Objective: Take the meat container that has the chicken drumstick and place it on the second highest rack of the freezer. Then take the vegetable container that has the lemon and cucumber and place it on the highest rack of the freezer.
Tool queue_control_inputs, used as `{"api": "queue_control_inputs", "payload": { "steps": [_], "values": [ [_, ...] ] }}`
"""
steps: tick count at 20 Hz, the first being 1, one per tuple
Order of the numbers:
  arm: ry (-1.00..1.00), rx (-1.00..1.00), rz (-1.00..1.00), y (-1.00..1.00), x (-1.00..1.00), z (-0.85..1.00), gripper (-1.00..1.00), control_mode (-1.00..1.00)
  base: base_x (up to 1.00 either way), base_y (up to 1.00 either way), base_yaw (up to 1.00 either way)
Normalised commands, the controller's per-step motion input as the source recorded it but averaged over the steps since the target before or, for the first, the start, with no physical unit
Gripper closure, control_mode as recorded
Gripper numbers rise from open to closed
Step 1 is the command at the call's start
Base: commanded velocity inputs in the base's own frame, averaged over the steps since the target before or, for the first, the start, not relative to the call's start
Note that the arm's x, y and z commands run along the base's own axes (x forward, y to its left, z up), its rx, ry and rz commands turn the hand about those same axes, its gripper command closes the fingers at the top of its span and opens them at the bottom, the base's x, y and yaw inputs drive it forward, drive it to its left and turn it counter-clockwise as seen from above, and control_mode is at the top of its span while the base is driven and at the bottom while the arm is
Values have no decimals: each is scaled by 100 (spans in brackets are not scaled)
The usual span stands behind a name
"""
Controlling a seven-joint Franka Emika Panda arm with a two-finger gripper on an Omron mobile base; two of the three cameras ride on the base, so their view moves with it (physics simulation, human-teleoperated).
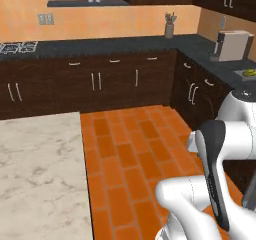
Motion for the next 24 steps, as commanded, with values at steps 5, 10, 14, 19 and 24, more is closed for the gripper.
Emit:
{"api": "queue_control_inputs", "payload": {
  "steps": [5, 10, 14, 19, 24],
  "values": [
    [0, 0, 0, 0, 0, 0, -100, 100, 100, -4, 0],
    [0, 0, 0, 0, 0, 0, -100, 100, 100, -29, -14],
    [0, 0, 0, 0, 0, 0, -100, 100, 88, -35, -39],
    [0, 0, 0, 0, 0, 0, -100, 100, 35, -52, -61],
    [0, 0, 0, 0, 0, 0, -100, 100, 10, -42, -75]
  ]
}}
